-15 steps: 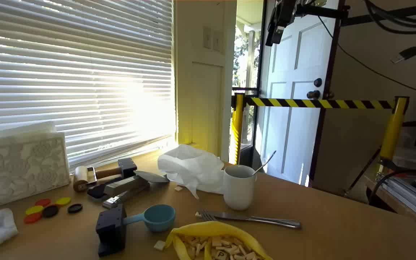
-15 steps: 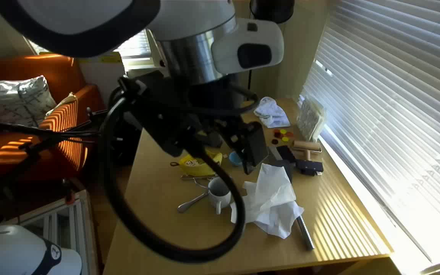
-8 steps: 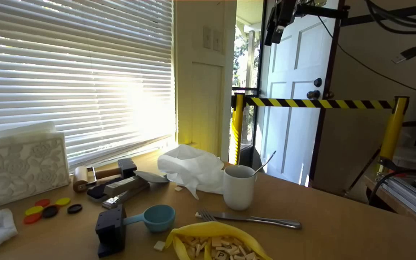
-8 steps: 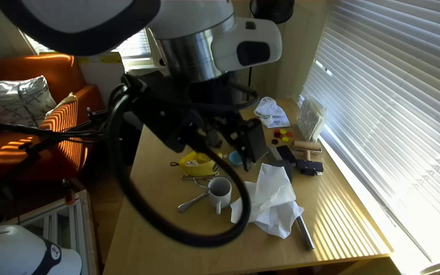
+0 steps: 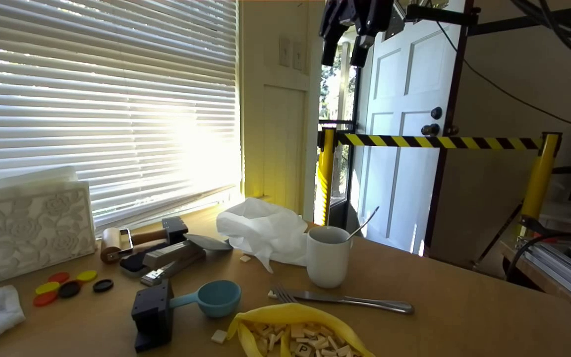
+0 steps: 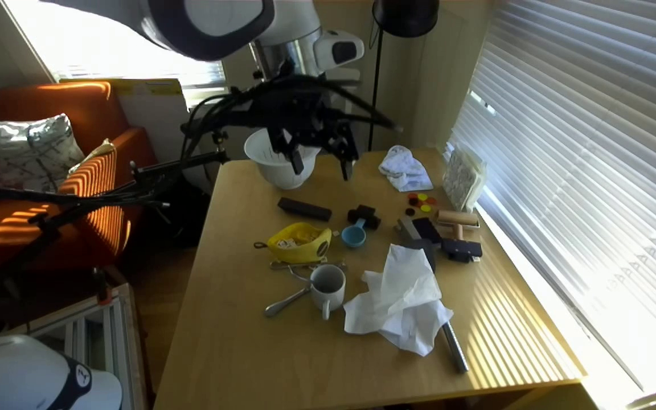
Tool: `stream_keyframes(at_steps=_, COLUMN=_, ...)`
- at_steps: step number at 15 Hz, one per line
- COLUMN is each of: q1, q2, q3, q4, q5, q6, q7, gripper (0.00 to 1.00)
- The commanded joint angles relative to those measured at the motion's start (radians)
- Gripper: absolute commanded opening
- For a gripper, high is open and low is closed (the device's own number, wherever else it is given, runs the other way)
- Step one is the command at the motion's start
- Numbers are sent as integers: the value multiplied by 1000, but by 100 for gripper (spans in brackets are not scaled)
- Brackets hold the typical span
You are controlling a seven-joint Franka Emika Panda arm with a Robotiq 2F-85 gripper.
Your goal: Move the yellow object to the left
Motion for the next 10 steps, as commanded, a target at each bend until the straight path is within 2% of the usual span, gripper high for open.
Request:
stream_keyframes(at_steps=1, q1=18, q2=156, q3=14, q4=102, q5=15, q6=36, q7=-169, gripper=100)
stream_keyframes(at_steps=4, q1=-4, q2=245, q3=17, q4=100, q5=25, q6=148, q7=-348, gripper=100)
stream_keyframes(at_steps=7, q1=-34, q2=327, q3=31, q4=80, q5=89, q6=283, q7=-547, gripper=100)
stream_keyframes(at_steps=8, q1=-32, q2=274, q3=39, q4=66, q5=35, q6=224, q7=-422, gripper=100)
stream_keyframes(at_steps=10, q1=-44, q2=321, q3=42, q4=67, q5=58, q6=272, q7=-492, gripper=100)
